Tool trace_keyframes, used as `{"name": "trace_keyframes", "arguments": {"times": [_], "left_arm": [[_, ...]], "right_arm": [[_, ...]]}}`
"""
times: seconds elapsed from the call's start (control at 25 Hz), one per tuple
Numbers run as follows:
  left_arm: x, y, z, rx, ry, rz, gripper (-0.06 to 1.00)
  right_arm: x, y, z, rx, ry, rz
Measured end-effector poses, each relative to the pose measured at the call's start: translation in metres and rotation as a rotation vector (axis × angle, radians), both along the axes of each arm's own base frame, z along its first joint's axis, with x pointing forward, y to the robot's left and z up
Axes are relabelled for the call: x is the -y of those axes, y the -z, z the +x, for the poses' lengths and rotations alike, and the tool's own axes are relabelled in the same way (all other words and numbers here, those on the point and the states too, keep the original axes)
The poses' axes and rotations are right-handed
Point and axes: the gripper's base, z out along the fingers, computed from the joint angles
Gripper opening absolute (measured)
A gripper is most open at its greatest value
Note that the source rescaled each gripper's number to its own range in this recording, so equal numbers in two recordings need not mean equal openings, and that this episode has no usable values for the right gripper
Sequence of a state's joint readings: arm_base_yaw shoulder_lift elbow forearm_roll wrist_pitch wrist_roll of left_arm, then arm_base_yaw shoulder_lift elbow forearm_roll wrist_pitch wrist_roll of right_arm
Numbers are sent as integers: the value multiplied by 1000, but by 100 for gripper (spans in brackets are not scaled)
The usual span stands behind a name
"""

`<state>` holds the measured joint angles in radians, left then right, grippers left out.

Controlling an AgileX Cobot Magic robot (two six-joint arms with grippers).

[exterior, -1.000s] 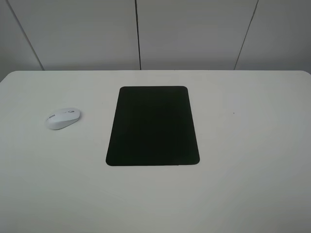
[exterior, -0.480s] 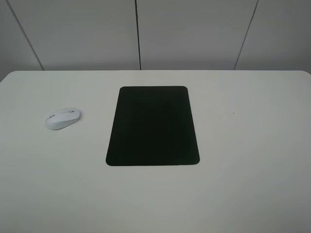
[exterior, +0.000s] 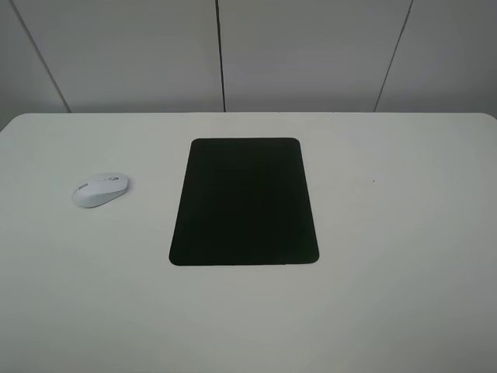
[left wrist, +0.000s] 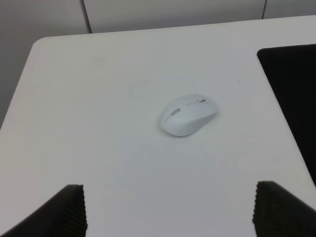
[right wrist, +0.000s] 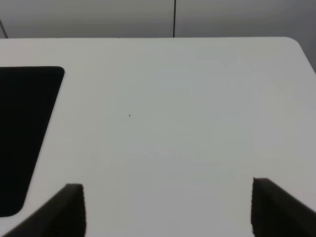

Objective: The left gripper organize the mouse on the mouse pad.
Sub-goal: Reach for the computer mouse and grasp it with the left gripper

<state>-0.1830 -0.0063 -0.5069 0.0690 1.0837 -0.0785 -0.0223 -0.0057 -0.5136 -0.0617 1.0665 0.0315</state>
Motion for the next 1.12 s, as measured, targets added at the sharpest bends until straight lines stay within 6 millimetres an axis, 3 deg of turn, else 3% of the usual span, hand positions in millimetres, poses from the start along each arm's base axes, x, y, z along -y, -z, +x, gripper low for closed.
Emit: {"name": "trace_keyframes", "arguments": {"times": [0.52,0.68,0.84,1.12], "left_arm": [[-2,0,1,0,-11,17,51],[-5,-1,11,-51,-42,84,51],[-5,-12,36,-149,-25,224,51],[23,-41,114,-353,194,392,51]], "right_arm": [[0,0,0,0,0,0],[0,0,0,0,0,0],[0,0,0,0,0,0],[0,0,0,0,0,0]]}}
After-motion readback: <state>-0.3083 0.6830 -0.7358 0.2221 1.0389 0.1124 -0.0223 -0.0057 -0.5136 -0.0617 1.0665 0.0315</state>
